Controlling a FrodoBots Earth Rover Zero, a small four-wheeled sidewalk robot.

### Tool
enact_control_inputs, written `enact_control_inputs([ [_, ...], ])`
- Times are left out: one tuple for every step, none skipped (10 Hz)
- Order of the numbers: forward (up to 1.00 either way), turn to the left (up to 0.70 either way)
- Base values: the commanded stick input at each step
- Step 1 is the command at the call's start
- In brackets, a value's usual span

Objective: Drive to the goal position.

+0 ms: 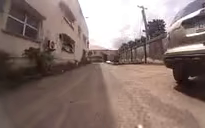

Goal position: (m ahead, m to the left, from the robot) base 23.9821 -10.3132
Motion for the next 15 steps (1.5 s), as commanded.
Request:
enact_control_inputs([
  [0.50, 0.02],
  [0.50, 0.02],
  [0.50, 0.02],
  [0.50, -0.46],
  [0.50, -0.18],
  [0.50, 0.02],
  [0.50, 0.02],
  [0.50, 0.02],
  [0.50, 0.03],
  [0.50, 0.03],
  [0.50, 0.03],
  [0.50, 0.03],
  [0.50, 0.03],
  [0.50, 0.03],
  [0.50, 0.03],
])
